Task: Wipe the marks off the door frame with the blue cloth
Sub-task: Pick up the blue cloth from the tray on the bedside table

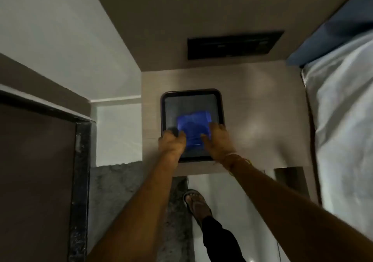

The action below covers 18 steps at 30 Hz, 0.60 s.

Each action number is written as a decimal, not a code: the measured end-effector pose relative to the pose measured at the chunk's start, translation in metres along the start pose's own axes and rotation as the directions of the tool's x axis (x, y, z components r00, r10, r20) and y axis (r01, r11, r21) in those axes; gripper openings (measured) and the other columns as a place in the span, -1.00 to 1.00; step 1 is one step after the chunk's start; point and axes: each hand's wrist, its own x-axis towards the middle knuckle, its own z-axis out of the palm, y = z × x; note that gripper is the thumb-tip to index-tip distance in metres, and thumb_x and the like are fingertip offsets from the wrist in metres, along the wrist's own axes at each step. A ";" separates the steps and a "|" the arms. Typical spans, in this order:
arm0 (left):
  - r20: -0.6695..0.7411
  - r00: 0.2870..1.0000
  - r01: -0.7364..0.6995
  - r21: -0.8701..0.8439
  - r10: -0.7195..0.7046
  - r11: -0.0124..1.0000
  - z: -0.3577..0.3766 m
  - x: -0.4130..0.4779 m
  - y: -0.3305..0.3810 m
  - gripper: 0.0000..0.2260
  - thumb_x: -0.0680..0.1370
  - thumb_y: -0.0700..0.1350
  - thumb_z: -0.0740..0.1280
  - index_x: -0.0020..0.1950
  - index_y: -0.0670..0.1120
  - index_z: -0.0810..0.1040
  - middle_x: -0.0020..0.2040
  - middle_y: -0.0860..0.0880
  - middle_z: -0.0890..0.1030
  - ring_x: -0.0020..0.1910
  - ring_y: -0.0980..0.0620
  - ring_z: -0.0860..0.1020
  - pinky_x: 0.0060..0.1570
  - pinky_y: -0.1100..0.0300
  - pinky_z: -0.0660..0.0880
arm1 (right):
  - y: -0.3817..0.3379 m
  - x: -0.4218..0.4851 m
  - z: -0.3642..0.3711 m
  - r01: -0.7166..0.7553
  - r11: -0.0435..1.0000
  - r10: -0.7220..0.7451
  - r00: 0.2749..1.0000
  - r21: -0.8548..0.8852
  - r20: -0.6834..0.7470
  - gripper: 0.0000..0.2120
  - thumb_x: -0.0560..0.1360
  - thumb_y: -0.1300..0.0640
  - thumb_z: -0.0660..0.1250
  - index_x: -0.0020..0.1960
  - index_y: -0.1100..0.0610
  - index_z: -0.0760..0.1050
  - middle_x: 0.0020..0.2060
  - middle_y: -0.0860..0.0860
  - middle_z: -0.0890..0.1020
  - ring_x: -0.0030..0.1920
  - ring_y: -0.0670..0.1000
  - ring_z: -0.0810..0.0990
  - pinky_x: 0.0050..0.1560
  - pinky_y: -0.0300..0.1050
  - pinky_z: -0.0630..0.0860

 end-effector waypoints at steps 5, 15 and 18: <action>0.044 0.999 0.018 -0.106 -0.014 0.994 0.016 0.025 -0.001 -0.67 0.54 -0.01 0.26 0.19 -0.19 0.49 0.11 -0.20 0.58 0.07 -0.16 0.56 0.00 0.08 0.51 | 0.005 0.016 0.031 0.061 0.978 -0.051 0.997 -0.198 0.052 -0.46 0.56 0.14 0.24 0.48 0.20 0.15 0.46 0.20 0.18 0.44 0.23 0.18 0.44 0.06 0.25; 0.159 0.987 0.030 -0.223 0.006 0.974 0.028 0.027 0.013 -0.76 0.53 -0.07 0.29 0.16 -0.14 0.48 0.05 -0.15 0.59 -0.10 -0.02 0.55 -0.16 0.17 0.49 | 0.009 0.011 0.042 0.013 0.999 -0.012 0.999 0.031 -0.036 -0.24 0.42 0.09 0.44 0.48 0.21 0.13 0.44 0.18 0.25 0.41 0.19 0.21 0.45 0.03 0.21; 0.099 0.981 -0.144 -0.202 0.166 0.969 0.012 0.015 0.026 -0.93 0.49 -0.09 0.34 -0.09 -0.08 0.52 -0.17 -0.05 0.59 -0.22 0.03 0.54 -0.29 0.26 0.50 | 0.002 0.006 0.037 0.076 0.995 -0.082 0.992 -0.069 -0.097 -0.06 0.37 0.01 0.47 0.52 0.18 -0.03 0.50 0.21 0.08 0.48 0.24 0.05 0.50 0.15 0.11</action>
